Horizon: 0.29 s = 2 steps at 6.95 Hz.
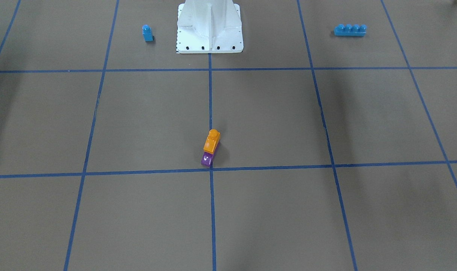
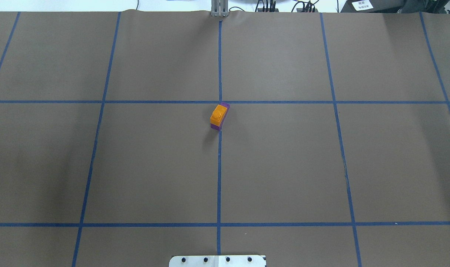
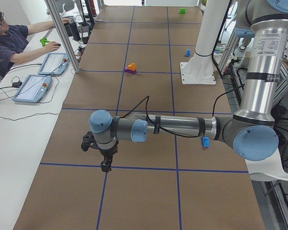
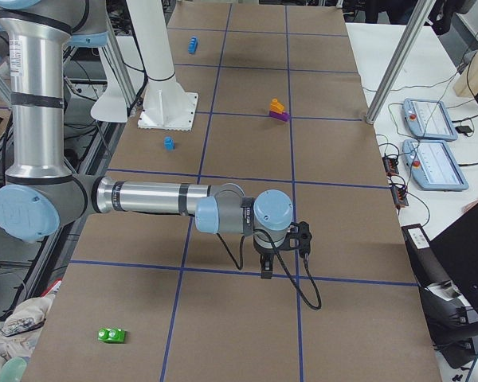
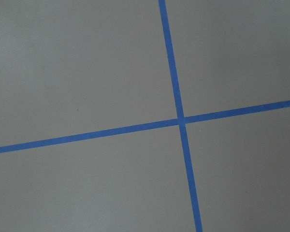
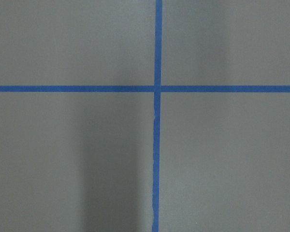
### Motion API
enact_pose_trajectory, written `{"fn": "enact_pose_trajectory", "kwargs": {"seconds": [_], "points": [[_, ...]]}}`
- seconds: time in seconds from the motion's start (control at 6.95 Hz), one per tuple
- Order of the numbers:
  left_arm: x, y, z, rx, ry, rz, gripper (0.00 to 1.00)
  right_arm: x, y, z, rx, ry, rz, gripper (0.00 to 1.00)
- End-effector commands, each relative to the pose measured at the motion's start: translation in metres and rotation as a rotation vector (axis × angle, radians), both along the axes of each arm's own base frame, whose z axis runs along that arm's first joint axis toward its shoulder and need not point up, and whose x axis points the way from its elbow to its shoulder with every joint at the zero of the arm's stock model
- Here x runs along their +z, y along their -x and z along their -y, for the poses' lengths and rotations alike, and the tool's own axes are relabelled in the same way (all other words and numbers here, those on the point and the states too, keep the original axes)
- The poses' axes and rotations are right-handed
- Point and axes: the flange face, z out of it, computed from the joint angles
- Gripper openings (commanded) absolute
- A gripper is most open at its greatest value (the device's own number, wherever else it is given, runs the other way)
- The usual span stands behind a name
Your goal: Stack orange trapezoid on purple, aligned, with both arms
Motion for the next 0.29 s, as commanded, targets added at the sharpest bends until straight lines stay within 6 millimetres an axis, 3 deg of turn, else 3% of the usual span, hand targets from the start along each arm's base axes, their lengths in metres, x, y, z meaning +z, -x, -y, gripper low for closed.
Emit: {"fn": "enact_pose_trajectory", "kwargs": {"seconds": [0.0,0.14], "points": [[-0.0001,0.0000,0.0001,0.000,0.000,0.000,1.00,0.0000,0.0000,0.0000,0.000,0.000,0.000,1.00],[-0.0001,0.0000,0.0001,0.000,0.000,0.000,1.00,0.0000,0.0000,0.0000,0.000,0.000,0.000,1.00]]}}
